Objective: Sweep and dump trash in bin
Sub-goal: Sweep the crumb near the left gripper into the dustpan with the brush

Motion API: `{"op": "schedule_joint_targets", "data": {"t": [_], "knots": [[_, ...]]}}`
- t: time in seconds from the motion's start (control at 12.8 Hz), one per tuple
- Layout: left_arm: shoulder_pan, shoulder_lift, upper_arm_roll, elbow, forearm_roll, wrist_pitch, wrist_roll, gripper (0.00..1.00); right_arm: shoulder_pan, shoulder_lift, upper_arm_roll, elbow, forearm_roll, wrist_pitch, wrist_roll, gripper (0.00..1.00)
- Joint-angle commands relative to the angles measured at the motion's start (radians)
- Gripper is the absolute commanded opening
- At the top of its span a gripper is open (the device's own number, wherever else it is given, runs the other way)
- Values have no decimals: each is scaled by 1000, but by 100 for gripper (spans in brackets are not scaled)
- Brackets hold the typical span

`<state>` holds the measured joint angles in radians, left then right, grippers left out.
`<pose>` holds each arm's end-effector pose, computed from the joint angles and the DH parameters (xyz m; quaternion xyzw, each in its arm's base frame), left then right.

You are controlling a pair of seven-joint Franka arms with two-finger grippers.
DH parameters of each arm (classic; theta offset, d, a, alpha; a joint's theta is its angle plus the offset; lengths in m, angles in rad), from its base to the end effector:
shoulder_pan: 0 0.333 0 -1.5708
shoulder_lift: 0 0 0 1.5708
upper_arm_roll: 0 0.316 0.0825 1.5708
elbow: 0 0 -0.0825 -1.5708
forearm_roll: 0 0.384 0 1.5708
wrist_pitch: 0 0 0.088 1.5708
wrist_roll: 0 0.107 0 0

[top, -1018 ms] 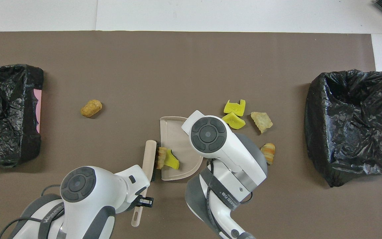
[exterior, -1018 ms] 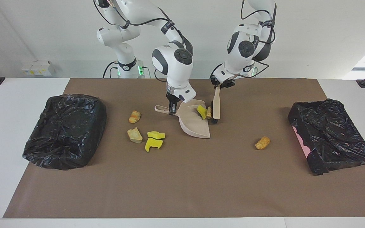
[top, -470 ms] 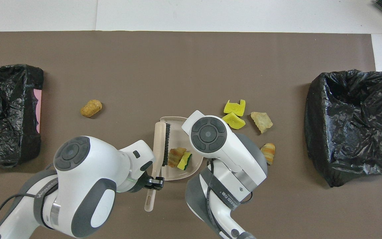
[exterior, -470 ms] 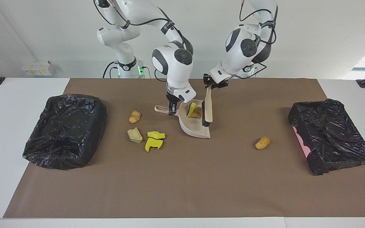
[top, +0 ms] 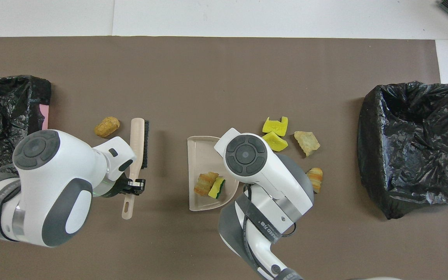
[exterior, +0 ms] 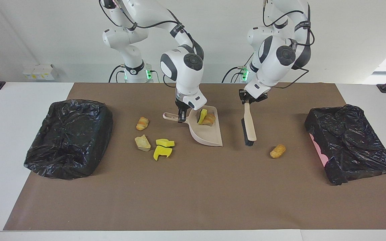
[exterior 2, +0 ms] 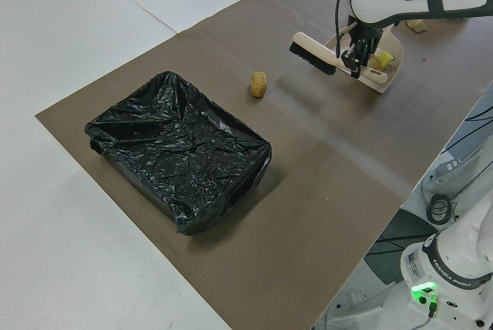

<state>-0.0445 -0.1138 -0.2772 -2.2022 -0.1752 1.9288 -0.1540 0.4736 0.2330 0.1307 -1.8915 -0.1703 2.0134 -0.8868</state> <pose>0.4618 -0.1685 0.4168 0.9937 -0.0440 -0.0937 0.0429 0.5006 0.3294 0.3751 0.7049 0.7048 -0.0617 0.0515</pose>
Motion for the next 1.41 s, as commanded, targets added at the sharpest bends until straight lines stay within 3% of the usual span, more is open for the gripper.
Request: {"op": "schedule_joint_targets", "data": {"t": [0.0, 0.31, 0.63, 0.86, 1.33], "knots": [[3, 95, 126, 131, 120, -53, 65, 0, -9, 19, 6, 11, 38, 68, 41, 0], [-17, 175, 268, 203, 242, -54, 235, 0, -9, 20, 6, 9, 40, 77, 66, 0], [-17, 207, 271, 156, 298, -27, 284, 0, -7, 17, 6, -3, 38, 97, 63, 0], [-46, 191, 257, 102, 283, -33, 292, 0, -1, 20, 6, -6, 38, 99, 65, 0], [-104, 106, 184, -39, 99, 15, 289, 0, 2, 20, 6, -6, 40, 99, 80, 0]]}}
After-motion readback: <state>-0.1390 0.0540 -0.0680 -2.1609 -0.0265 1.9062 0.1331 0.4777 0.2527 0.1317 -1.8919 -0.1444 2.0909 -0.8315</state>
